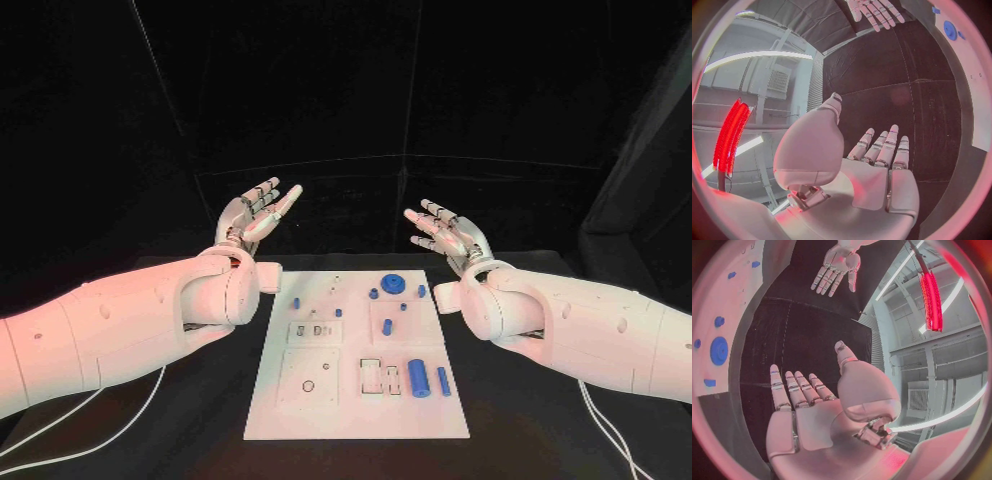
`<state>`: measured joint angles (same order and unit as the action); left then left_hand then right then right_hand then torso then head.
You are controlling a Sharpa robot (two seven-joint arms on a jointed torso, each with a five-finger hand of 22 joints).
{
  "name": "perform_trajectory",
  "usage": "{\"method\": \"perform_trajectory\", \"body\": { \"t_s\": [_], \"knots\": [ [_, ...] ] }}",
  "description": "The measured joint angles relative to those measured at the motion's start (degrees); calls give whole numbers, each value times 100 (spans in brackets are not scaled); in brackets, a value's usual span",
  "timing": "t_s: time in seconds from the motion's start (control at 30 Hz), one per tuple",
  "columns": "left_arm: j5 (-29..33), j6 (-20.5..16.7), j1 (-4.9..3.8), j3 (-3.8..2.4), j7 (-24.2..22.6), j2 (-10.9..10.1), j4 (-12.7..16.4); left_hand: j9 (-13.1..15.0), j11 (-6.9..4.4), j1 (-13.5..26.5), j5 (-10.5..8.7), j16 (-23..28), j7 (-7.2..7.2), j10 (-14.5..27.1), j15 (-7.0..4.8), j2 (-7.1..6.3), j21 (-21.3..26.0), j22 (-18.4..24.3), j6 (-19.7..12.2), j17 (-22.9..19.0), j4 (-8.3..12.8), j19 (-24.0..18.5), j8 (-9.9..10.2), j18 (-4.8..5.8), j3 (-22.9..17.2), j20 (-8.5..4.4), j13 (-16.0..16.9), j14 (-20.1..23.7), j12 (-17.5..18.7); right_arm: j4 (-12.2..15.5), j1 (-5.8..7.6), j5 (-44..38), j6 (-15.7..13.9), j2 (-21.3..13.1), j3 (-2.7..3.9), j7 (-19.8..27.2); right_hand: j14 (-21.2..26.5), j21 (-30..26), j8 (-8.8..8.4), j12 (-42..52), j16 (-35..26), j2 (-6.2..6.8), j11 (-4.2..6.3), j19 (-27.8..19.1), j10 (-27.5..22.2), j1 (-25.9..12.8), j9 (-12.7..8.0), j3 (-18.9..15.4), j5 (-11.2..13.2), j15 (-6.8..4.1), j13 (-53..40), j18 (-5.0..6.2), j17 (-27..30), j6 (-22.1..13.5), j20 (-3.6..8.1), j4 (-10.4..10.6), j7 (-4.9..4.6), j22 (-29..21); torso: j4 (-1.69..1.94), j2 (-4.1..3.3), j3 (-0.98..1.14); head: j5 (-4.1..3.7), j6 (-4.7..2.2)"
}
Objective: Assemble the parts on the task board
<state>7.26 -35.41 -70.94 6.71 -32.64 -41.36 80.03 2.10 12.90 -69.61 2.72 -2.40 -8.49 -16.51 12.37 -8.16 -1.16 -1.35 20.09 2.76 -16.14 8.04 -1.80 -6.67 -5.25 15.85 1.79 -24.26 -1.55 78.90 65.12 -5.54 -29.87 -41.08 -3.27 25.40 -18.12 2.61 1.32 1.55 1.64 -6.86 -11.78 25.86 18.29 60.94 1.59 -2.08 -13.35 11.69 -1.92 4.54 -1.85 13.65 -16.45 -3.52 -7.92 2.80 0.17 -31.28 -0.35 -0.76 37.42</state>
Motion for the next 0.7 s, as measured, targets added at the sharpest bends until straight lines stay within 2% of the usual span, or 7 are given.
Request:
{"method": "perform_trajectory", "body": {
  "t_s": [0.23, 0.3, 0.37, 0.43, 0.53, 0.6, 0.7],
  "knots": [
    [128, 162, 2, 5, -98, 3, -7, 12, 60, -227, 0, -22, -10, -60, 34, -17, 0, 0, 93, 12, -56, 2, -26, 0, -25, 62, 12, -95, 0, -292, 133, -354, 776, 97, -79, -190, -270, 6, 24, 47, 39, -52, -94, 106, 257, 342, 20, 42, -30, 58, -25, 38, -27, 165, -23, -156, -19, 15, 1, 0, -1, 0, 1],
    [151, 192, 2, 5, -114, 4, -7, 12, 48, -227, 0, -22, -10, -73, 34, -17, 0, 0, 92, 12, -55, 2, -26, 0, -25, 62, 12, -96, 0, -329, 148, -429, 937, 107, -85, -237, -1047, 117, 104, 150, 175, -63, -210, 505, 873, 664, 63, 120, 16, 134, -73, 175, -89, 587, -15, -391, -33, 66, 1, 0, -1, 0, 1],
    [154, 224, 2, 5, -144, -30, -5, 12, 46, -227, -1, -22, -10, -87, 37, -17, 0, -1, 92, 13, -55, 2, -26, 0, -25, 61, 11, -98, -5, -356, 154, -557, 998, 72, -88, -243, -1793, 257, 186, 248, 310, -58, -244, 1060, 1550, 882, 109, 175, 56, 131, -118, 239, -135, 1075, -11, -567, -69, 140, 0, -9, -3, -13, 1],
    [156, 248, 2, 7, -170, -94, -6, 17, 63, -227, -1, -22, -10, -103, 65, -17, 0, -5, 133, 19, -55, 2, -26, 0, -25, 62, 17, -126, -23, -437, 155, -746, 1015, 14, -91, -242, -2607, 417, 314, 406, 458, -37, -172, 1498, 2489, 1065, 174, 220, 56, 43, -177, 377, -181, 1768, -10, -730, -116, 199, -5, -27, -8, -24, 1],
    [159, 274, 11, 10, -195, -130, -1, 17, 63, -227, -1, -22, -10, -103, 49, -17, 0, -5, 133, 19, -55, 2, -26, 0, -25, 62, 17, -142, -23, -514, 154, -1024, 1014, -22, -93, -231, -3292, 624, 485, 548, 590, -10, -34, 1949, 3265, 1256, 251, 280, 56, -117, -196, 530, -195, 2786, 7, -931, -249, 255, -12, -47, -15, -32, 0],
    [155, 304, 27, 10, -216, -161, 38, 28, 97, -273, -1, -56, -19, -183, 76, 29, -1, -8, 227, 33, -70, 2, -48, 0, -40, 61, 26, -222, -23, -541, 154, -1280, 1005, -23, -93, -219, -3665, 756, 565, 561, 652, -17, 52, 2233, 3590, 1338, 272, 335, 86, -222, -190, 530, -195, 3386, 66, -1062, -356, 287, -14, -62, -20, -34, -10],
    [107, 361, 51, 11, -245, -239, 96, 51, 153, -289, -1, -149, -28, -430, 118, 154, -66, -39, 435, 80, -47, 97, -88, 0, -94, 105, 48, -558, -77, -553, 155, -1686, 985, -36, -90, -211, -4039, 884, 565, 561, 662, -18, 143, 2529, 3909, 1422, 261, 439, 168, -334, -171, 529, -192, 3735, 175, -1217, -473, 305, -17, -98, -24, -29, -31]
  ]
}}
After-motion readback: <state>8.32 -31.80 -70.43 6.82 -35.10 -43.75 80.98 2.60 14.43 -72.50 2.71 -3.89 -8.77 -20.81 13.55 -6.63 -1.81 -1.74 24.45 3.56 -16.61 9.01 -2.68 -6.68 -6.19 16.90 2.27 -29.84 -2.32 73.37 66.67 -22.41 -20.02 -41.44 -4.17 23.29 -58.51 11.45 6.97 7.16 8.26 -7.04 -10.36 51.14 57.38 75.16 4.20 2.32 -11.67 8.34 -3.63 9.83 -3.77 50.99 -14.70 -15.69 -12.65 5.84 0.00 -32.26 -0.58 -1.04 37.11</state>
